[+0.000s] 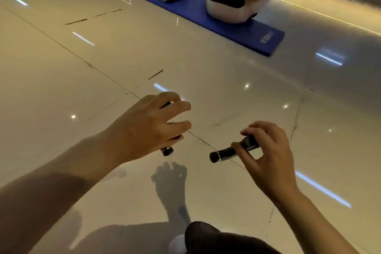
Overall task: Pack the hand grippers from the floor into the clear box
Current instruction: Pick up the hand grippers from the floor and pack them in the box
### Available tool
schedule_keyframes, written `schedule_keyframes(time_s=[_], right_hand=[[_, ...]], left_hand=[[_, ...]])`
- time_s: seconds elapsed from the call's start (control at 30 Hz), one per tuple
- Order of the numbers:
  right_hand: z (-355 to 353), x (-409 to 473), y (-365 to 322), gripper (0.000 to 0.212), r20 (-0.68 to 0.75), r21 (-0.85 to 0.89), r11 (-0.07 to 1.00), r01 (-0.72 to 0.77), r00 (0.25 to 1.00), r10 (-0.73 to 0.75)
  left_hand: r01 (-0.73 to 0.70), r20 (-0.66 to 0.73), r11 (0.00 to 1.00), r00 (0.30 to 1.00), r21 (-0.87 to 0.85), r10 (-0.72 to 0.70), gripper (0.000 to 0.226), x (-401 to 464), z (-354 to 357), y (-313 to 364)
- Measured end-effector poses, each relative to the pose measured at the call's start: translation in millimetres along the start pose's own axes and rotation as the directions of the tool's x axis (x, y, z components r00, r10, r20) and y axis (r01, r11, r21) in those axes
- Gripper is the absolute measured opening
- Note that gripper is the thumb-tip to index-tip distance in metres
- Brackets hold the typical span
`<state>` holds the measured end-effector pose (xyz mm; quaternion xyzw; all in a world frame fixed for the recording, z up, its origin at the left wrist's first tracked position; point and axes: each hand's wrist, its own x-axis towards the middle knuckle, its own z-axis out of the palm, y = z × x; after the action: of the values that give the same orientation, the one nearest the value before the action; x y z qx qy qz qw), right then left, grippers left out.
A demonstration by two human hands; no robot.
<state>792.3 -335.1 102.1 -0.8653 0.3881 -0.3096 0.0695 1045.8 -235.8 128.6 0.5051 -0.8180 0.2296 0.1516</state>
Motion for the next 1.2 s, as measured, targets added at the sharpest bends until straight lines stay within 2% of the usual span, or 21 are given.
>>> schedule_keyframes(time_s=[0.07, 0.23, 0.5, 0.63, 0.83, 1.0, 1.13, 1.2], right_hand=[[-51, -16, 9, 0.026, -0.085, 0.006, 0.999, -0.053, 0.995, 0.053], [-170, -75, 32, 0.034, -0.267, 0.048, 0.984, -0.17, 0.947, 0.176], [-333, -229, 68, 0.028, -0.509, -0.009, 0.925, -0.381, 0.798, 0.323], [-396, -331, 65, 0.026, -0.604, -0.048, 0.826, -0.561, 0.675, 0.424], [-463, -483, 23, 0.034, -0.736, 0.009, 0.622, -0.783, 0.416, 0.534], [-495, -573, -23, 0.019, -0.776, -0.004, 0.4, -0.916, 0.255, 0.577], [-495, -614, -38, 0.019, -0.783, 0.065, 0.259, -0.964, 0.111, 0.611], [-484, -621, -38, 0.02, -0.779, 0.11, 0.201, -0.973, 0.042, 0.626]], left_hand=[[-0.107, -0.051, 0.994, 0.993, 0.019, 0.108, 0.018, 42, -33, 21], [-0.264, -0.189, 0.964, 0.948, -0.029, 0.254, 0.023, 143, -99, 102], [-0.544, -0.316, 0.819, 0.821, -0.181, 0.475, 0.03, 246, -136, 285], [-0.652, -0.357, 0.698, 0.753, -0.295, 0.552, 0.034, 264, -154, 384], [-0.769, -0.457, 0.542, 0.638, -0.339, 0.619, 0.029, 251, -195, 521], [-0.726, -0.429, 0.506, 0.685, -0.466, 0.589, 0.023, 209, -185, 599], [-0.767, -0.353, 0.481, 0.629, -0.425, 0.692, 0.019, 175, -146, 621], [-0.748, -0.32, 0.485, 0.645, -0.453, 0.694, 0.028, 167, -132, 628]])
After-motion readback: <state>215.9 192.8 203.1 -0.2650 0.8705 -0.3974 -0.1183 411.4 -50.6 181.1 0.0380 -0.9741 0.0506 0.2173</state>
